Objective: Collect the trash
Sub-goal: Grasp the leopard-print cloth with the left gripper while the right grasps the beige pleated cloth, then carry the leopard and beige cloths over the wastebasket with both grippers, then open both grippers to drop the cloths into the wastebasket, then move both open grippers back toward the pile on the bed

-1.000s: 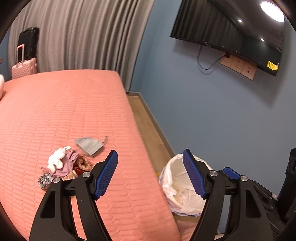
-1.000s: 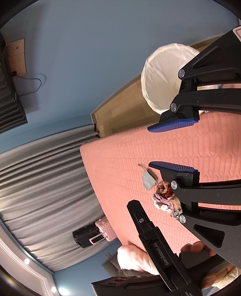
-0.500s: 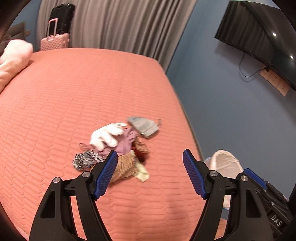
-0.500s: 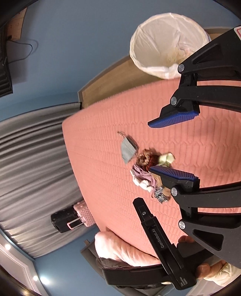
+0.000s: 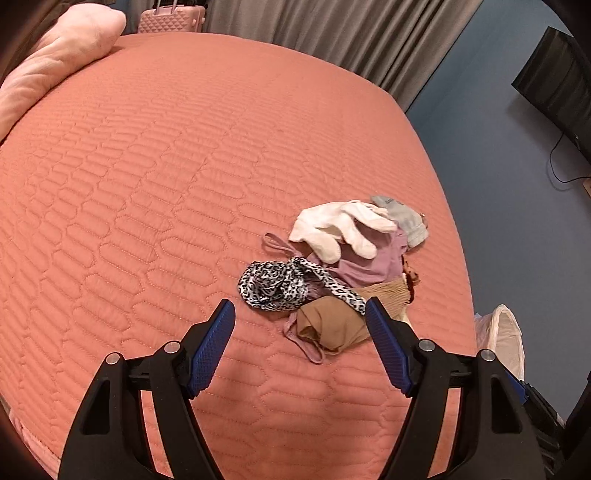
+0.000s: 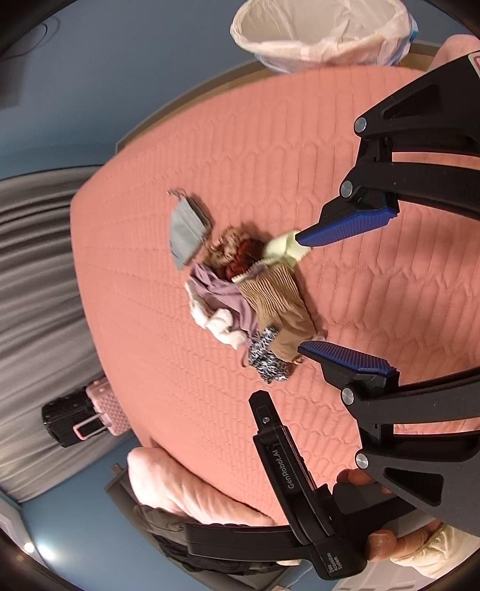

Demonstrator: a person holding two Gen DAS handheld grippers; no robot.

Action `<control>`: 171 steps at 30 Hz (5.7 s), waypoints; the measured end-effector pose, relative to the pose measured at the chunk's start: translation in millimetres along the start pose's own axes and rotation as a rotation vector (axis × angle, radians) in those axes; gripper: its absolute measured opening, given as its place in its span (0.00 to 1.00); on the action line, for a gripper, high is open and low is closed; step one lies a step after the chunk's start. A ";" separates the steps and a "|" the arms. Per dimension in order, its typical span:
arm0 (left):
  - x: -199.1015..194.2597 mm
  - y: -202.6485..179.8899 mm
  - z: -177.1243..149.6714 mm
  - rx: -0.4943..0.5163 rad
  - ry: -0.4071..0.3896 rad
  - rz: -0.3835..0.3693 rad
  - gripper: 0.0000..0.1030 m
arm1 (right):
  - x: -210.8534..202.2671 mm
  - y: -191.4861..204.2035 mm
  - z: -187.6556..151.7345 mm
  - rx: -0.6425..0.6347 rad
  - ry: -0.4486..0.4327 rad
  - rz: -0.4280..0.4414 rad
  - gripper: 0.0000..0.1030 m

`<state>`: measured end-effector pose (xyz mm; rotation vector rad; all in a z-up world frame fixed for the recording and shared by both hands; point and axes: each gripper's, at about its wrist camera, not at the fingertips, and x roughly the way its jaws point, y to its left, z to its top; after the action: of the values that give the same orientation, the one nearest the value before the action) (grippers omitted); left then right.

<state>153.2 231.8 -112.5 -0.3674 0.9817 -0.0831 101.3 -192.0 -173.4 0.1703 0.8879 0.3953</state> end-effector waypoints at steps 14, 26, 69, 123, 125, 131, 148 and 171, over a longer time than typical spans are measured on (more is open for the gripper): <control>48.2 27.7 14.0 -0.077 0.099 -0.062 0.67 | 84.9 30.2 5.5 -0.026 0.116 0.009 0.52; 68.9 42.1 6.6 -0.126 0.158 -0.098 0.31 | 123.8 19.2 0.7 0.034 0.192 0.036 0.26; -130.7 -184.7 6.8 0.369 -0.233 -0.288 0.07 | -208.1 -57.0 49.6 0.043 -0.462 -0.046 0.01; -90.6 -372.4 -74.6 0.651 -0.106 -0.401 0.64 | -269.9 -248.0 -6.7 0.328 -0.497 -0.273 0.23; -91.3 -367.7 -73.3 0.641 -0.109 -0.398 0.64 | -266.3 -243.6 -6.6 0.319 -0.490 -0.269 0.24; -93.2 -346.9 -64.4 0.595 -0.119 -0.381 0.64 | -252.2 -226.5 -4.9 0.292 -0.463 -0.247 0.24; -79.6 -239.3 -37.3 0.422 -0.113 -0.248 0.65 | -194.0 -145.1 1.4 0.178 -0.360 -0.158 0.35; -20.2 -51.4 -11.6 0.084 0.010 -0.069 0.76 | -53.3 -46.2 8.2 0.057 -0.117 -0.080 0.46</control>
<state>137.3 185.3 -84.7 -0.3244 0.9726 -0.1887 89.8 -255.6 -144.0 0.2079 0.7888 0.2827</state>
